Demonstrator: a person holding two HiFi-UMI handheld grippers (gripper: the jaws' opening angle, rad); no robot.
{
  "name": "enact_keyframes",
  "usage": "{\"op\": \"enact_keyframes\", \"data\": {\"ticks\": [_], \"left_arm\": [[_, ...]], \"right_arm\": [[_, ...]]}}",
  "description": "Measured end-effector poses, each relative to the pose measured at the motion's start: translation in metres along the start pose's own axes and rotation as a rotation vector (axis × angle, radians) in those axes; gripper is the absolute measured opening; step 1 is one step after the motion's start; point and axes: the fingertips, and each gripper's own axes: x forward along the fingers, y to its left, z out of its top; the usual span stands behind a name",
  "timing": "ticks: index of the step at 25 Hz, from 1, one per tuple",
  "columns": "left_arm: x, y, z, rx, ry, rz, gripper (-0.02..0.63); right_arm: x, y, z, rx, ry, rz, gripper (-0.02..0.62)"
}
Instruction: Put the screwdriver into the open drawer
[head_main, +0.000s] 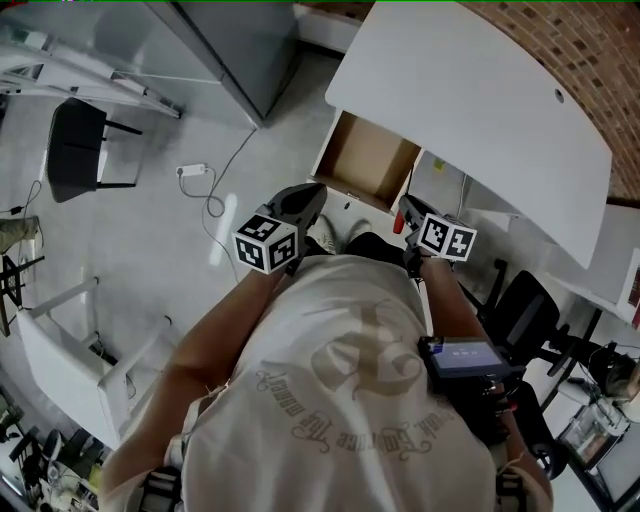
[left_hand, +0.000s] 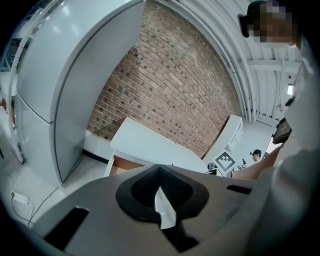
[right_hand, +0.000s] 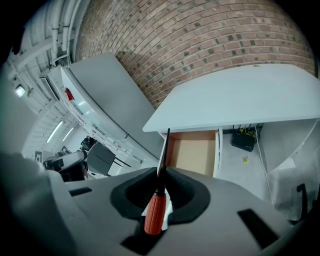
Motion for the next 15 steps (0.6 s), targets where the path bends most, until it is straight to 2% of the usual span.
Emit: {"op": "enact_keyframes", "data": {"ticks": [7,12,15], "left_arm": [[-0.004,0.013,-0.016,-0.029,0.031,0.038,0.018],[0.0,0.022,-0.025,-0.046,0.065,0.045,0.018],[0.013,0.038,-0.026,-0.051,0.098,0.042,0.018]], "right_arm": [[0.033,-0.009,-0.011,0.034,0.077,0.012,0.067],[0.059,-0.03,-0.019,0.086,0.116,-0.063,0.067],[0.085,-0.038,-0.016,0.136,0.122,-0.075,0.067]]}}
